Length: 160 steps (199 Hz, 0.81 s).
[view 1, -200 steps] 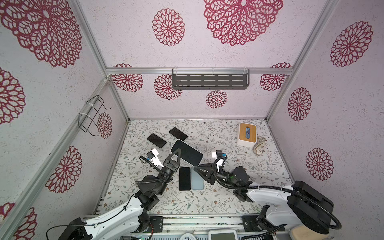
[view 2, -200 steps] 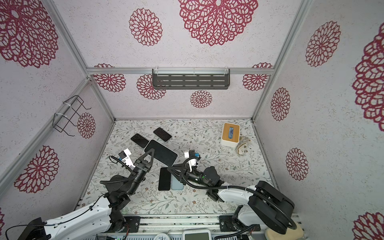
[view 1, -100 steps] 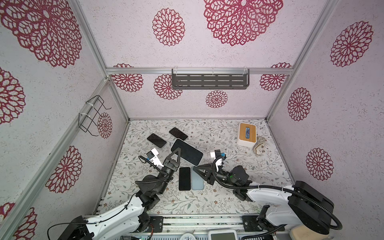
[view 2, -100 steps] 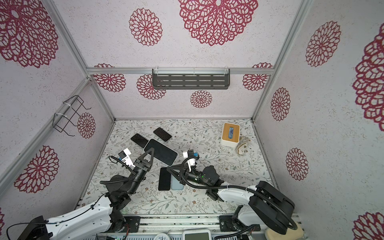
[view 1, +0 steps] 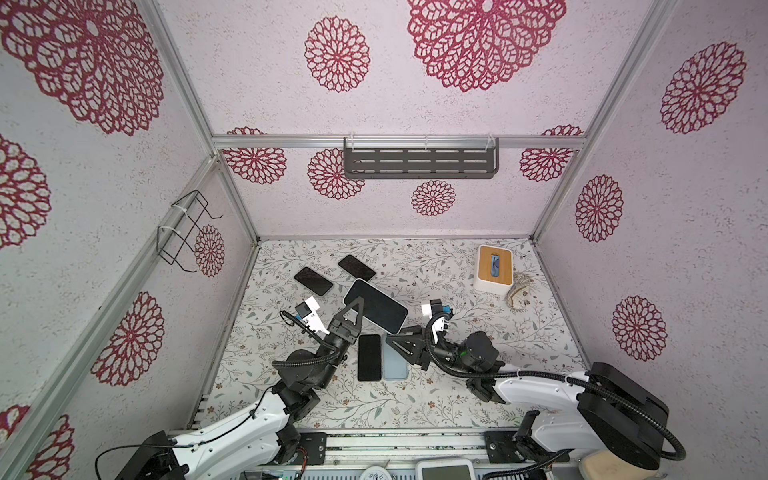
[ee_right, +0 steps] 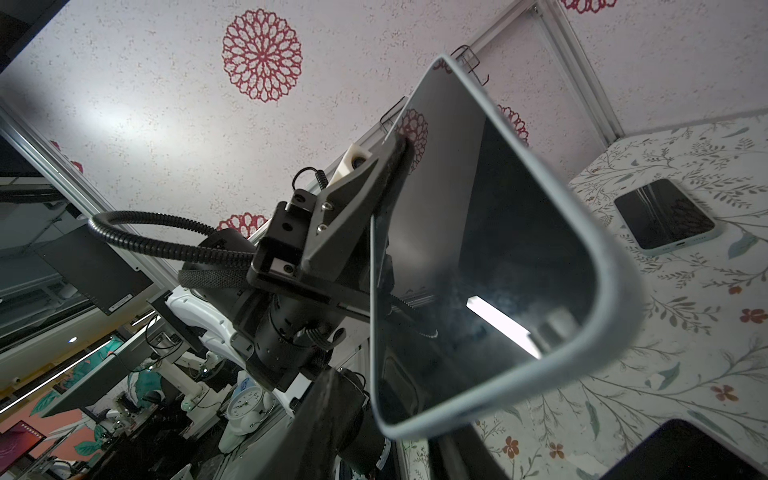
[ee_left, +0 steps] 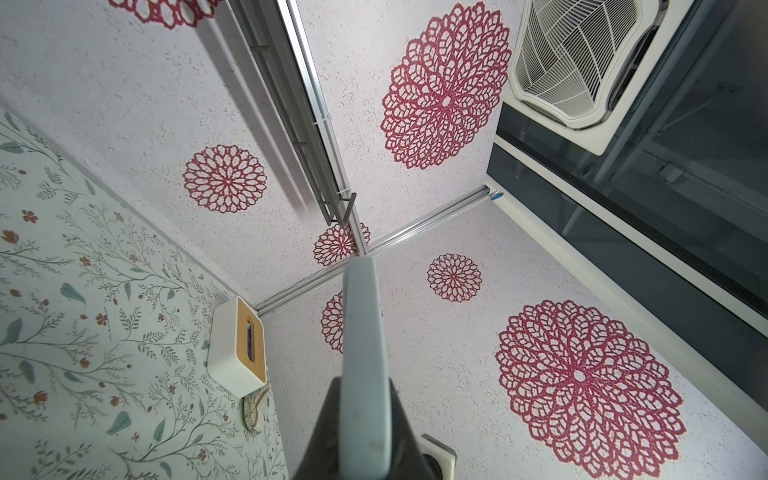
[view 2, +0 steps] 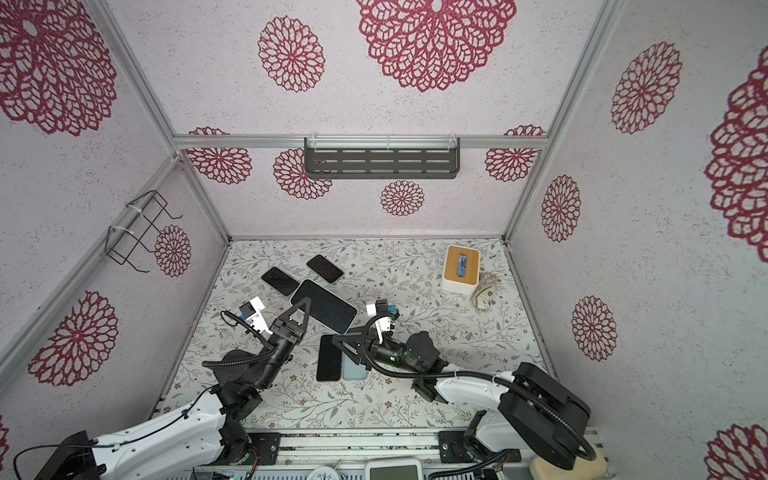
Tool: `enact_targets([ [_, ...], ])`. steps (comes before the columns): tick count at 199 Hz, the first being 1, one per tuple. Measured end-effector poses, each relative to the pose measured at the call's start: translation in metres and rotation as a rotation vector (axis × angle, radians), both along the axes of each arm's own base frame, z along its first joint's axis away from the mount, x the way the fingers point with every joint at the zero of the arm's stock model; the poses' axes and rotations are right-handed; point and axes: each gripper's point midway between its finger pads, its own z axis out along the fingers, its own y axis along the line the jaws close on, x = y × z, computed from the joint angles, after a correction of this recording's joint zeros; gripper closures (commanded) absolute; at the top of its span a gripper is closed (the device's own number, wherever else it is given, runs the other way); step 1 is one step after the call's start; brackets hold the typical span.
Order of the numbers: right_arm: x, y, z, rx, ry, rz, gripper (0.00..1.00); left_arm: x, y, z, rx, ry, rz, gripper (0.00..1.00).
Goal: Take the phone out of the phone case
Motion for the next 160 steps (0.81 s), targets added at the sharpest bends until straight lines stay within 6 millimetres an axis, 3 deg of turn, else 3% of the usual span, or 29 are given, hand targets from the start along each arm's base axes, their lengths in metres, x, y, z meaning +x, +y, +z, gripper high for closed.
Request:
enact_targets([
  [43, 0.0035, -0.0045, 0.0053, 0.033, 0.017, -0.006, 0.72, -0.0024, 0.0021, 0.0033, -0.013, -0.010, -0.002, 1.00],
  [90, 0.0031, -0.0069, 0.0043, 0.059, 0.059, 0.019, 0.90, -0.0045, 0.0041, 0.0033, -0.023, -0.015, -0.002, 1.00],
  [160, 0.0026, -0.0071, 0.0032, 0.054, 0.070, 0.027, 0.90, -0.0015, 0.0025, -0.0002, -0.029, 0.033, -0.008, 1.00],
])
